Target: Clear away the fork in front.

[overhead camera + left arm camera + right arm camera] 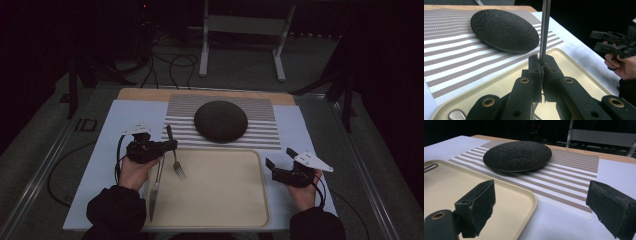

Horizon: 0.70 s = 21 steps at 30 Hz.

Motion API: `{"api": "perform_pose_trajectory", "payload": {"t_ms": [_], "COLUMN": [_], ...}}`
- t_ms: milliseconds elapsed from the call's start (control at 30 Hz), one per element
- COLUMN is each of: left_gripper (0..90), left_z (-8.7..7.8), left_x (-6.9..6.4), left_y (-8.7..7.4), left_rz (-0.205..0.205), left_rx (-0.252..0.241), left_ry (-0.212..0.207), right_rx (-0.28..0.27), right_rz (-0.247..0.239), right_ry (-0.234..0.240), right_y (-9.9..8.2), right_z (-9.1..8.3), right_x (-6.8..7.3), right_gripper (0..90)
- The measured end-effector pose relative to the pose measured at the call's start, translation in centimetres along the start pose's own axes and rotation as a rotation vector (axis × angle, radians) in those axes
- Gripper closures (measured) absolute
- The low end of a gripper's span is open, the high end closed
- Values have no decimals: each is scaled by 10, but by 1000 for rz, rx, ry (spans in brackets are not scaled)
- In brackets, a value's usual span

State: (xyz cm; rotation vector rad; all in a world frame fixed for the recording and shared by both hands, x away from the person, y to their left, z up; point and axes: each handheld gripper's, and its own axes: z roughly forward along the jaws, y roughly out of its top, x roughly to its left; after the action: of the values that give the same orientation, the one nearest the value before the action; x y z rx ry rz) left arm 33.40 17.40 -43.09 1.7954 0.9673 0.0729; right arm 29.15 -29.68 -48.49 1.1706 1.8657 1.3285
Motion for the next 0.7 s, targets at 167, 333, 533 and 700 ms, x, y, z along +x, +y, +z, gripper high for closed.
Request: {"api": "perform_pose_trajectory", "payload": {"t_ms": [167,333,533,700], "left_gripper": [869,869,868,868], "left_z": [0,0,1,4], "left_x": [0,0,5,8], "left_y": [-3,-9,-15,-21], "left_rz": [3,-1,-13,-16], "left_rx": [18,34,72,101], "left_ry": [-8,-8,-6,5], "right_rx": [-2,1,12,14], "right_rz": [5,11,13,13], "right_ry": [-6,-9,-15,-17], "right_y": [-1,-1,-2,-2], "right_z": [0,0,1,1], "right_x": [-2,-3,-4,-4], "right_gripper": [90,90,90,90]}}
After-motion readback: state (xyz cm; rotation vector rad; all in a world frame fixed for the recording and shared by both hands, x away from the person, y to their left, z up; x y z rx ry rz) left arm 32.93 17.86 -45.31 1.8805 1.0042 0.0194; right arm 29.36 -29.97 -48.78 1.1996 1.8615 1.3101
